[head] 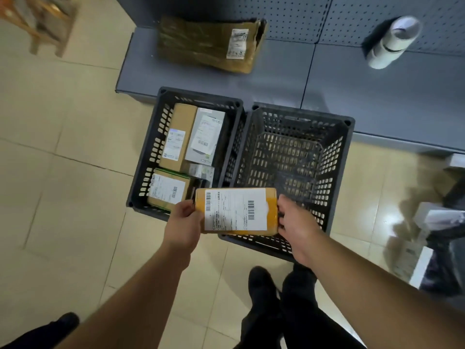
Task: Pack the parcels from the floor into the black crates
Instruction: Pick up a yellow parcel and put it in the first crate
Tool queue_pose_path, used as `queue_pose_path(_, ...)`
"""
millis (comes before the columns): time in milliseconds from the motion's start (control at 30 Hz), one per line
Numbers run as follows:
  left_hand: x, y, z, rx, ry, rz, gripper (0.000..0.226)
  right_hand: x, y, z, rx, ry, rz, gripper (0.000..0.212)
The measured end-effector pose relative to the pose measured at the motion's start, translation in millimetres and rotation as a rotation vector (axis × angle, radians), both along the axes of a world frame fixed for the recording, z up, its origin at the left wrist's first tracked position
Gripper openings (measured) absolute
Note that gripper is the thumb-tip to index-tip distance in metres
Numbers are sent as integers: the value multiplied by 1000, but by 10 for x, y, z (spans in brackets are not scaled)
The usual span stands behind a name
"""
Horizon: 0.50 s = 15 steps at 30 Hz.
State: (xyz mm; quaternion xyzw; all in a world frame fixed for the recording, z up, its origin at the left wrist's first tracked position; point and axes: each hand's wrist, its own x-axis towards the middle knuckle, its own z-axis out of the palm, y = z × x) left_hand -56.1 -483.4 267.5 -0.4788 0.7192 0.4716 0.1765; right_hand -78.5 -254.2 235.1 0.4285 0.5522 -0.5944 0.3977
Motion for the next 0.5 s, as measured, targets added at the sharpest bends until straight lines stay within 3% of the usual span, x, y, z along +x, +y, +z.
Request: queue_pose_path(500,-718,-1043,-550,134,52,12,40,-757,-1148,-351,167,-37,53,67)
